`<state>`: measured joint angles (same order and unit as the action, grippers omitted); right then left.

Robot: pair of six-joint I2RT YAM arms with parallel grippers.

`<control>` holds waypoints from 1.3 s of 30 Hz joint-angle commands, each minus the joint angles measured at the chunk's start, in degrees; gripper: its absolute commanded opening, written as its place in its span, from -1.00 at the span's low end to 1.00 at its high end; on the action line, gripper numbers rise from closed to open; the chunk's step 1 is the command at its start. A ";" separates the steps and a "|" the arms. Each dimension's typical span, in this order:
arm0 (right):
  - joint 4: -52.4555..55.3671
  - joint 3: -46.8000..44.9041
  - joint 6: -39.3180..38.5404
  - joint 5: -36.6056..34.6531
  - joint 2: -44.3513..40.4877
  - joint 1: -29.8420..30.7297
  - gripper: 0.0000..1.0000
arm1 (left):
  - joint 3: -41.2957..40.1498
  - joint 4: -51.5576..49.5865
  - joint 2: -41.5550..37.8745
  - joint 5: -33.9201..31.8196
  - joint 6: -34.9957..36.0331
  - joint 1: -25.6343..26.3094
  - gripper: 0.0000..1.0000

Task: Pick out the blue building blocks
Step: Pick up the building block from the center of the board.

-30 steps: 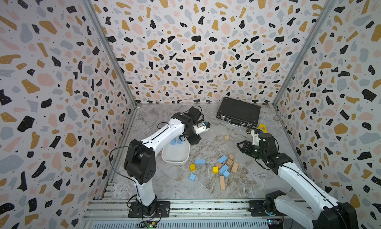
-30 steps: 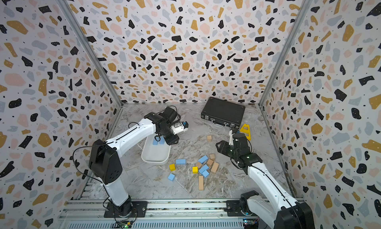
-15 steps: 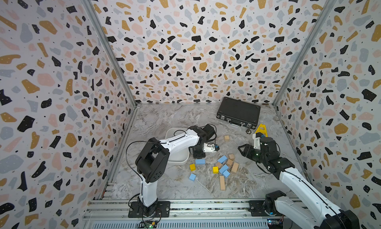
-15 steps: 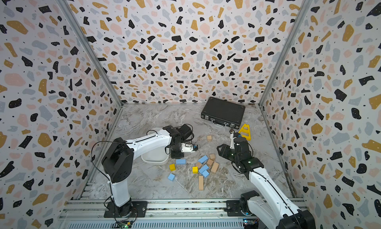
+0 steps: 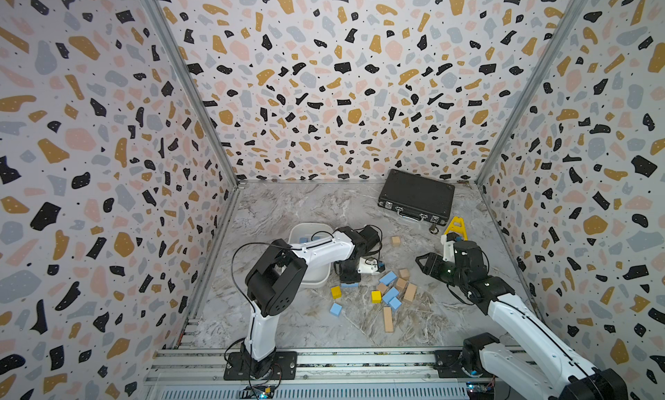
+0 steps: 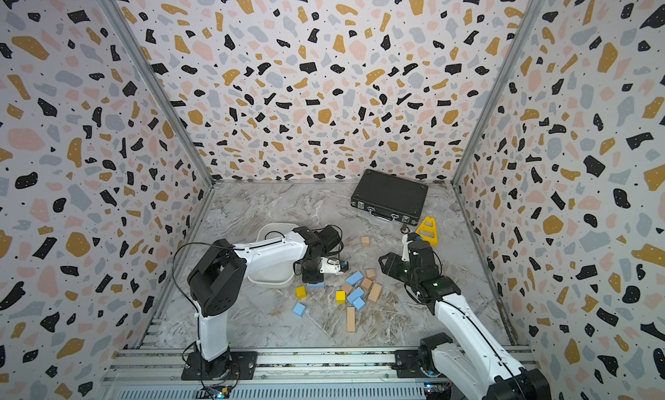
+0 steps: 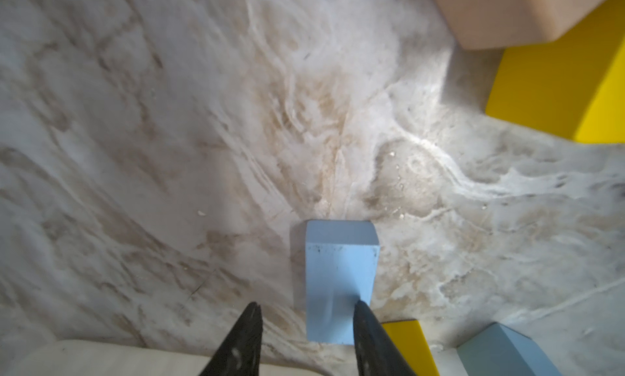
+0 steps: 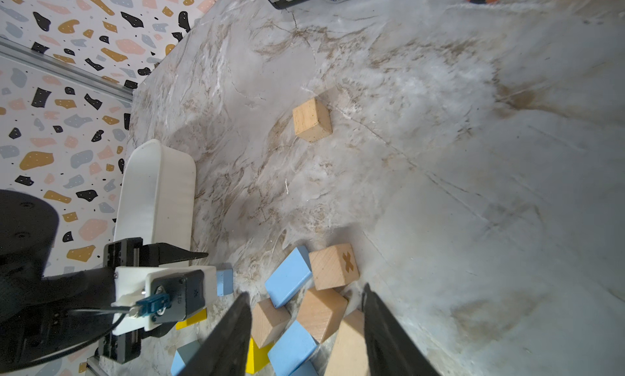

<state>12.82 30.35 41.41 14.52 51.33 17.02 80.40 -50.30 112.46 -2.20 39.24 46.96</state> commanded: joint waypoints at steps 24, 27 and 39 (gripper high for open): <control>0.47 -0.64 0.08 -0.56 -0.88 0.30 0.10 | 0.42 -1.73 2.78 1.96 -2.00 0.60 -0.19; 0.63 -0.64 0.00 -0.60 -0.84 0.30 0.11 | 0.38 -2.07 3.52 1.69 -2.09 0.60 -0.27; 0.46 -0.55 0.07 -0.75 -0.69 0.30 0.11 | 5.53 -6.40 2.89 0.44 -6.51 0.56 -0.72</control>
<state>12.84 29.91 41.41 14.48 51.24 17.02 82.87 -53.17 115.96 -1.52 35.31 47.35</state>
